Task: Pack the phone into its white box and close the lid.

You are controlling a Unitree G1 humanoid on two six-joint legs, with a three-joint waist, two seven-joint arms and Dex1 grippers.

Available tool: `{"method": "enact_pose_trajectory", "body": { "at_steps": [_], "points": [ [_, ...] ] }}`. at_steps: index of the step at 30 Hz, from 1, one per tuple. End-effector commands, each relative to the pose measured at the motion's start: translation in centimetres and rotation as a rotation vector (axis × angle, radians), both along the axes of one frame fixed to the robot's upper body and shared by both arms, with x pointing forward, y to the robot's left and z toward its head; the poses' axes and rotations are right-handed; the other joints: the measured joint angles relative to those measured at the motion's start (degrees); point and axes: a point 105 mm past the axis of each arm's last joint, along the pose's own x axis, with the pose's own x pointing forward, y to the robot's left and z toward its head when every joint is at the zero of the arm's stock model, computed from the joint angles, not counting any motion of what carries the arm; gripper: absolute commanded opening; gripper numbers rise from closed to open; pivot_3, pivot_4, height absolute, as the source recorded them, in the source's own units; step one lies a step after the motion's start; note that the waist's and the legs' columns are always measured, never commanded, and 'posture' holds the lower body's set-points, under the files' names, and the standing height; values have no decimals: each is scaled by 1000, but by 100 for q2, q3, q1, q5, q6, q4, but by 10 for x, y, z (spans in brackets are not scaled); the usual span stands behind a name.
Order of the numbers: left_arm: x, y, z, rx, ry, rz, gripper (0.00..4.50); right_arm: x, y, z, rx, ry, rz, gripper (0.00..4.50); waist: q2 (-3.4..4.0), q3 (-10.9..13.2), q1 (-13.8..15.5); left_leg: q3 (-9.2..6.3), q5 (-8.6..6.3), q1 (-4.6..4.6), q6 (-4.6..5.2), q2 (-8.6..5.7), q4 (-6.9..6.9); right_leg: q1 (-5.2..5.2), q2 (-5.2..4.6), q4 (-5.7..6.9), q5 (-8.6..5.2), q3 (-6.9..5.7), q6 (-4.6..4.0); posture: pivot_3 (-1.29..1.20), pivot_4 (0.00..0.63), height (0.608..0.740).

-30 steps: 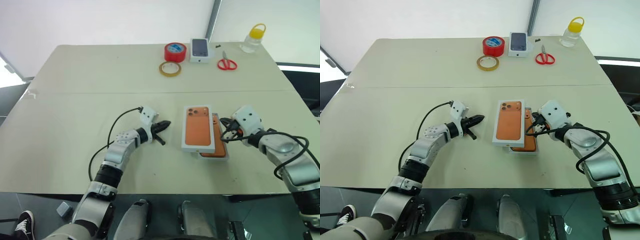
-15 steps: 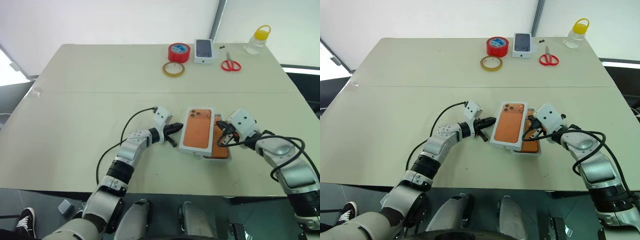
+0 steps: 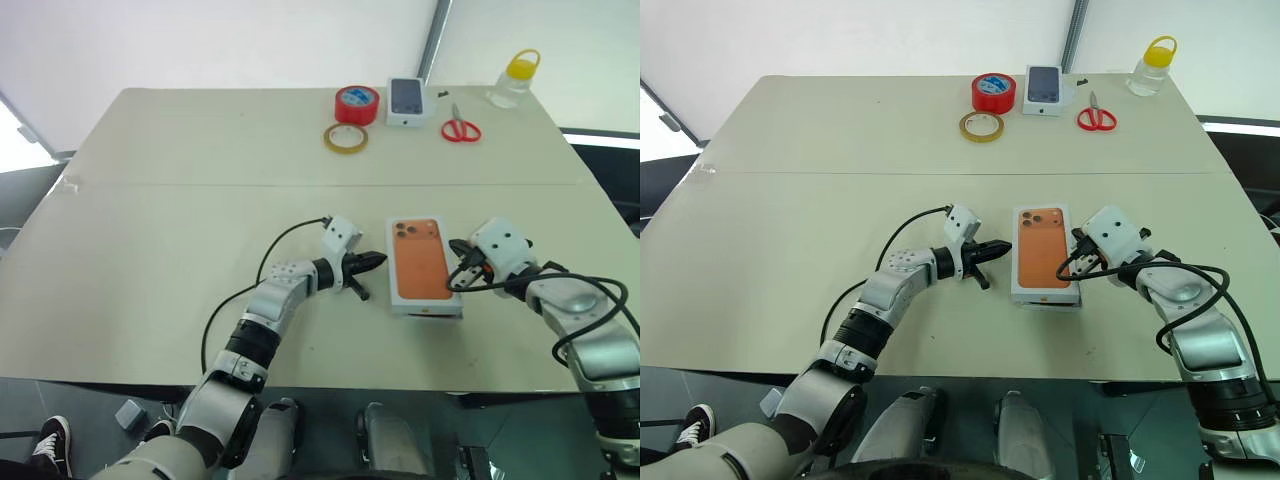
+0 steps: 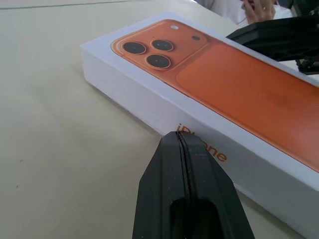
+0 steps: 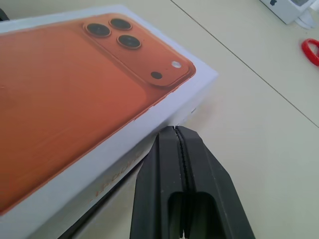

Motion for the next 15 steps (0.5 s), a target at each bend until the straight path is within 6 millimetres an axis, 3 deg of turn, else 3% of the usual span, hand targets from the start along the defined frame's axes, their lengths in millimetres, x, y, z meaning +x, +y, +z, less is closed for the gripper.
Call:
{"method": "enact_pose_trajectory", "body": {
  "at_steps": [1,15],
  "points": [
    [-8,-15,19,-34,-52,-66,0,-3,5,13,-15,-53,36,23,0,0,-6,0,0,0,0,0,0,0,0,0,0,0,0,0,150,740],
    [-16,-11,11,-2,-65,-88,0,-12,8,8,-2,-38,35,23,1,0,-5,1,2,0,-3,1,0,-1,0,2,0,2,0,0,150,740]
  ]
}}
